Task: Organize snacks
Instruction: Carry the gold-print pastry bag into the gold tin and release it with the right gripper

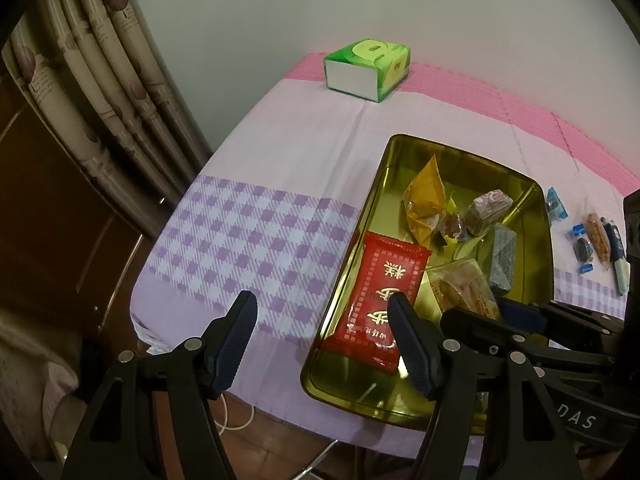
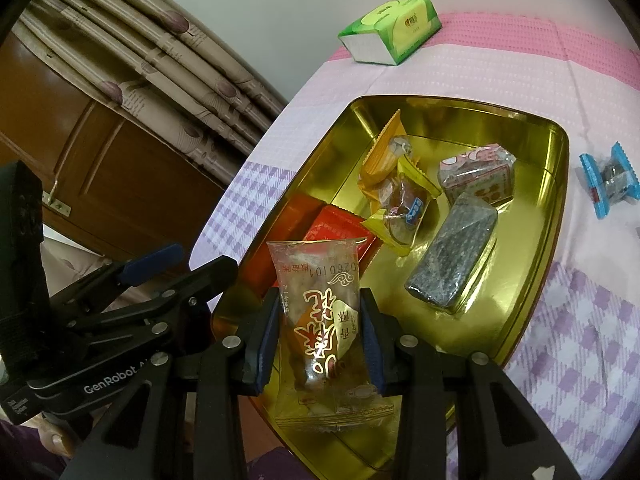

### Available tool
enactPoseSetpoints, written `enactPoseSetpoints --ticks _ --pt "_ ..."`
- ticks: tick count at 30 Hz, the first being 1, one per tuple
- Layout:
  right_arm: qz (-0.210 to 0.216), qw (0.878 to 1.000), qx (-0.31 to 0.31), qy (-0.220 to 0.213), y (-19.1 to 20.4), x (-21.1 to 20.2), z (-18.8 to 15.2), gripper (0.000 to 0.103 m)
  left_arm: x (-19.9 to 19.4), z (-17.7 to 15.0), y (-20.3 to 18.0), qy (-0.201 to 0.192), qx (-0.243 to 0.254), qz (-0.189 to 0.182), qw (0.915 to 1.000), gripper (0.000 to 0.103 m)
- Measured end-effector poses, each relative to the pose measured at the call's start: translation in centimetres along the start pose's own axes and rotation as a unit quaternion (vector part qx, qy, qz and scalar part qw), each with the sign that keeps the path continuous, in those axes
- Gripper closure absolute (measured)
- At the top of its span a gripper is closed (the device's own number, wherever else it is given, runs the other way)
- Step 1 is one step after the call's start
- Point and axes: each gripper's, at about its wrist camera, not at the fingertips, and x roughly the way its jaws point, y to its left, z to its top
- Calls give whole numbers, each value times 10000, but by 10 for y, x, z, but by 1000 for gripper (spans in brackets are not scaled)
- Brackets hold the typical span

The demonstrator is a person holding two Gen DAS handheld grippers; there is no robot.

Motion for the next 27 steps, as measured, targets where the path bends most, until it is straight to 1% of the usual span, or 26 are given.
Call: enactPoseSetpoints --ticks 15,22,27 --pt "27 10000 68 9 -1 3 -1 66 5 0 2 101 -8 18 9999 33" --pt "52 9999 91 -3 -1 2 -1 66 7 0 1 114 -12 39 9999 30" --pt "123 9998 145 -39 -1 0 -1 65 5 1 5 53 -79 101 9999 27"
